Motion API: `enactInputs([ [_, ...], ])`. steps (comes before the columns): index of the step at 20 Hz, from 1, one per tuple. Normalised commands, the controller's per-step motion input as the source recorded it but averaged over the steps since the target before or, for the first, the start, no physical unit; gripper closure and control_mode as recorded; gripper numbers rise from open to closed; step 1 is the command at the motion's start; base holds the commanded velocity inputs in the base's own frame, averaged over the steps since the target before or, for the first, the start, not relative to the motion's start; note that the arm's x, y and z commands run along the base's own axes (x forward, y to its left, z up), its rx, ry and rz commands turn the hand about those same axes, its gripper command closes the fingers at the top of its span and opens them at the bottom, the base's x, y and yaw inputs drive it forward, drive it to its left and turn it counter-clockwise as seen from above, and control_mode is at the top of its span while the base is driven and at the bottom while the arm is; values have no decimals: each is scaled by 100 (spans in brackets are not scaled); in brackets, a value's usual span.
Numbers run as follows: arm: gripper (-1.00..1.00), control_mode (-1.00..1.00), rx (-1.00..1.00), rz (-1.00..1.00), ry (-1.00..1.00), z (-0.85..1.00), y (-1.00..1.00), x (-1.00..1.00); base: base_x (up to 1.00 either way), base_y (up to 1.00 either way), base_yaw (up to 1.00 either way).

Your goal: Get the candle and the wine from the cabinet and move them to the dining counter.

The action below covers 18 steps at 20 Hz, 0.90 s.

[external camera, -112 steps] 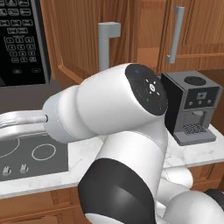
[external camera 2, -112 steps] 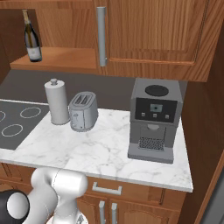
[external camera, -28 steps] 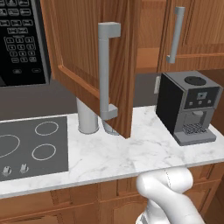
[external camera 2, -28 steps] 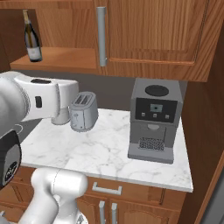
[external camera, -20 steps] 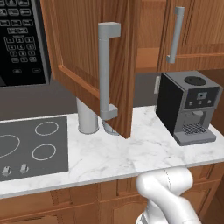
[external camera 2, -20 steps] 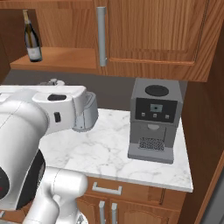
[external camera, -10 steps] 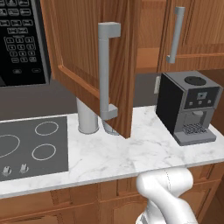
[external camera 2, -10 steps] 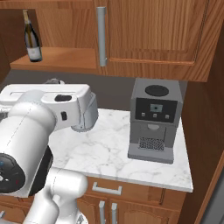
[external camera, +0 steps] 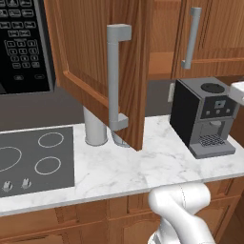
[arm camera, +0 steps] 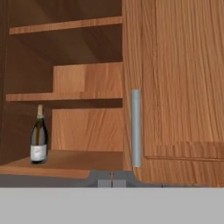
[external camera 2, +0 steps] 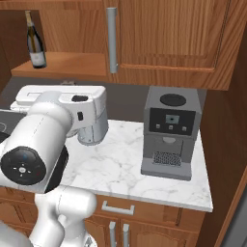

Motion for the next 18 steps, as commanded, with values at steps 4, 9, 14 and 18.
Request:
enactInputs([
  [4, 100, -100, 0, 0, -1, -11, 0, 34, 0, 0, 0],
  [9, 100, -100, 0, 0, -3, -7, -3, 36, 0, 0, 0],
  [14, 100, -100, 0, 0, -5, -4, -2, 41, 0, 0, 0],
  [18, 100, -100, 0, -2, -4, 0, -7, 40, 0, 0, 0],
])
